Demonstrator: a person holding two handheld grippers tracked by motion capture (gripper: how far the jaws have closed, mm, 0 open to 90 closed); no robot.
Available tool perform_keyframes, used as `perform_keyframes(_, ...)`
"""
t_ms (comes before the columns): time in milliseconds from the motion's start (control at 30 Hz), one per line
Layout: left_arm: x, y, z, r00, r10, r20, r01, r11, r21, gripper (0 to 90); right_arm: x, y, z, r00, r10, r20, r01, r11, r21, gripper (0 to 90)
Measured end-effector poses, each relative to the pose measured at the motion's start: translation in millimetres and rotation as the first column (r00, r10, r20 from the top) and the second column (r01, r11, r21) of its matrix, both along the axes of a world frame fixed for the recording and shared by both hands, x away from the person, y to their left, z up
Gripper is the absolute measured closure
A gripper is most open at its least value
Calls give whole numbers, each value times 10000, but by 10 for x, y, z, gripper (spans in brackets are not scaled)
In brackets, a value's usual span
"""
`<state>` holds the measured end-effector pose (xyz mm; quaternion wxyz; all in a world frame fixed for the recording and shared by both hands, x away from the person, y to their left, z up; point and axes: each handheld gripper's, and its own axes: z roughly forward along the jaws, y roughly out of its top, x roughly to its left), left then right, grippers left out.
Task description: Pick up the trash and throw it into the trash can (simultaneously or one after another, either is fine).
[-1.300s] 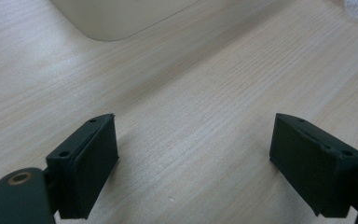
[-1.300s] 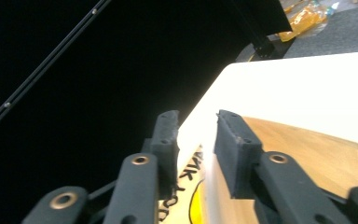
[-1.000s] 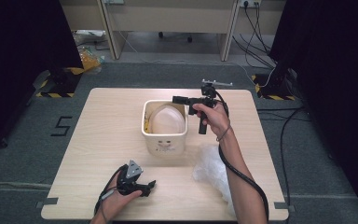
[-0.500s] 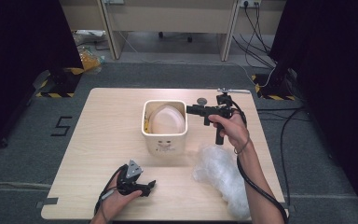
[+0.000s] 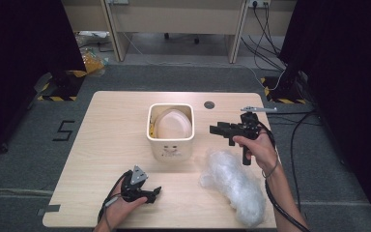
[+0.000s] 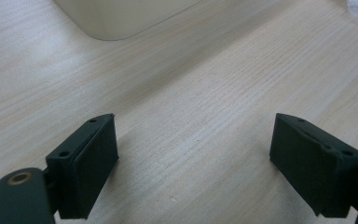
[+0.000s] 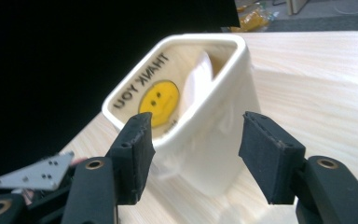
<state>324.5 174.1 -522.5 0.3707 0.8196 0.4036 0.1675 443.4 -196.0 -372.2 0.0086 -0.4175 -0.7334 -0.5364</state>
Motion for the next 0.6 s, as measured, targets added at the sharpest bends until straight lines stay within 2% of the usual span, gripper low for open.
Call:
perform_keyframes(267, 0, -1, -2, 10000, 45, 25, -45, 10000, -20, 142, -210, -167, -119, 10000, -10, 32, 10, 9999, -161, 402)
perform_keyframes(600, 1, 0, -2, 10000, 45, 25, -45, 10000, -17, 142, -371, -311, -289, 9990, -446, 100, 455, 9928, -1111, 367)
